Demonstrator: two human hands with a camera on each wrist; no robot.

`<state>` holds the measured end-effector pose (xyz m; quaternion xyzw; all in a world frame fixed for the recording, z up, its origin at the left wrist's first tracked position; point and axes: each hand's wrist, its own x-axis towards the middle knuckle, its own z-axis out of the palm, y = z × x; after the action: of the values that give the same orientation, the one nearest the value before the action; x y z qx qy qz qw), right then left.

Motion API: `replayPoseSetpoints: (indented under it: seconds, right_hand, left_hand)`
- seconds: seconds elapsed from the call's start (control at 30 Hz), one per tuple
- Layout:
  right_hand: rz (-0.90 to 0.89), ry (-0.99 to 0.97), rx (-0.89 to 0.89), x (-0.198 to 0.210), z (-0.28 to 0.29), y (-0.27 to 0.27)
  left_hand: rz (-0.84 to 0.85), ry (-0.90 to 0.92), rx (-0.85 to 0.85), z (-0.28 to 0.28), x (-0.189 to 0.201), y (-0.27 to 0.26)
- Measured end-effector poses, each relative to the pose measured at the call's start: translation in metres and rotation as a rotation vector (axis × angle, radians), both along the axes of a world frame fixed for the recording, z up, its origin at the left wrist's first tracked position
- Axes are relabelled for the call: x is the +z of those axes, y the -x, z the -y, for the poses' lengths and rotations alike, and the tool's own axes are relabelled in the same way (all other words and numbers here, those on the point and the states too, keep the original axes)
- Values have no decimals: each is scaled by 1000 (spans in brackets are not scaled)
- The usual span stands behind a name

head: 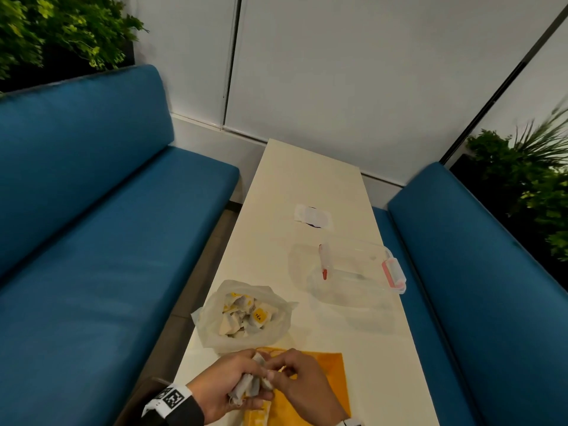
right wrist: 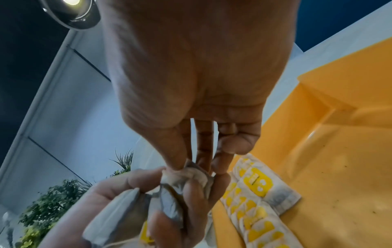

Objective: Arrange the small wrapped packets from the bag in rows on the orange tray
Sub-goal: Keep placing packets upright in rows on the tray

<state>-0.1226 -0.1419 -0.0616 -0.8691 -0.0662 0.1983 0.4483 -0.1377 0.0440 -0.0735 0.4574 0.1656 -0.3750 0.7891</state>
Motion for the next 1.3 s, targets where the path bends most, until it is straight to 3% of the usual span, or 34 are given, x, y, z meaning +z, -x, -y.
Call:
replayPoseSetpoints:
  seconds: [0.5, 0.83, 0.97, 1.3]
  right_hand:
    - [-41, -154, -196, -2, -4, -1]
    - [-226, -401, -331, -4, 3, -5]
    - [-296, -332, -281, 1, 2, -5]
    - [-156, -166, -144, 10, 6, -5]
  left_hand:
    - [-55, 24, 131, -3, -4, -2]
    - [71, -53, 131, 1, -10, 1]
    - [96, -159, 151, 6, -13, -1]
    - [141, -269, 83, 7, -14, -1]
